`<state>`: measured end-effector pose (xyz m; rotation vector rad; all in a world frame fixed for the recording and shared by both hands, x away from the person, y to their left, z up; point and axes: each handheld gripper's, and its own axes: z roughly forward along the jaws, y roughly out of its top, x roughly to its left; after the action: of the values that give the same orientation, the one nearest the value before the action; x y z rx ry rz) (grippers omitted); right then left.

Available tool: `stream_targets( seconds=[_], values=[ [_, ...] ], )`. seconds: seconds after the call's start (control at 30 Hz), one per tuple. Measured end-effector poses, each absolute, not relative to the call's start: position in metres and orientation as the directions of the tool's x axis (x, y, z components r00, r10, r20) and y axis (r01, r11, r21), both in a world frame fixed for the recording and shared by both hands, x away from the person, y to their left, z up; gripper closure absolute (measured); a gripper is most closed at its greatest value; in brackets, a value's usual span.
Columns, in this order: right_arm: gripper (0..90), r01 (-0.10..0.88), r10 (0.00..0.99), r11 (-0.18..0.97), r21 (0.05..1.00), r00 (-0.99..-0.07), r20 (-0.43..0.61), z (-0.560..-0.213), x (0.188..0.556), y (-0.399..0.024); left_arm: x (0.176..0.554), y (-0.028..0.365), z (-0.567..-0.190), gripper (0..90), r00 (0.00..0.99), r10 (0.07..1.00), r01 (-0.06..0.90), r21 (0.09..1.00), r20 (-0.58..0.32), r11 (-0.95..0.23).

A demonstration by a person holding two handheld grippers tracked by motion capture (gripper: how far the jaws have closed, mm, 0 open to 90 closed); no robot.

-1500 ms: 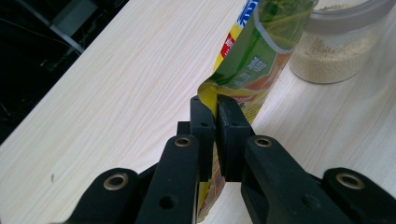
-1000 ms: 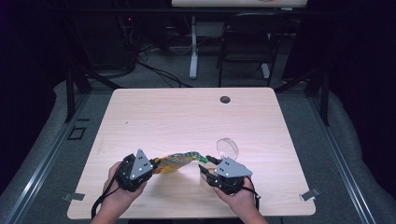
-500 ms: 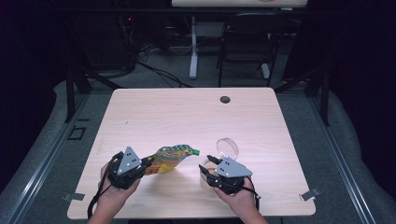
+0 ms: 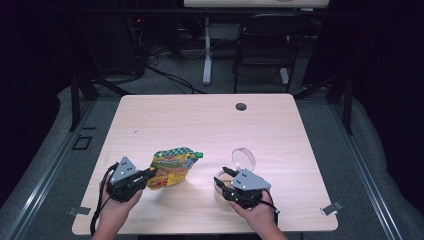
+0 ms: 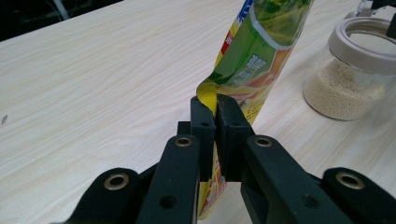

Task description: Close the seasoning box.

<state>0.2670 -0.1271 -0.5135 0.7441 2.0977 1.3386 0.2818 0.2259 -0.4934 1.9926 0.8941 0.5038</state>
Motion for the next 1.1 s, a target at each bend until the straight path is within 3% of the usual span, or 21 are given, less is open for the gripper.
stream_targets(
  seconds=[0.7,1.1],
  values=[
    [56.8,0.185,0.715,0.326,0.927,-0.69,-0.113,-0.516,0.259,-0.14,0.28,0.266,-0.526,85.8,0.643,0.755,0.462,0.85,-0.124,-0.254],
    [56.7,0.193,0.717,0.325,0.926,-0.688,-0.108,-0.518,0.258,-0.143,0.277,0.271,-0.536,83.2,0.629,0.763,0.481,0.845,-0.146,-0.234]
  ],
)
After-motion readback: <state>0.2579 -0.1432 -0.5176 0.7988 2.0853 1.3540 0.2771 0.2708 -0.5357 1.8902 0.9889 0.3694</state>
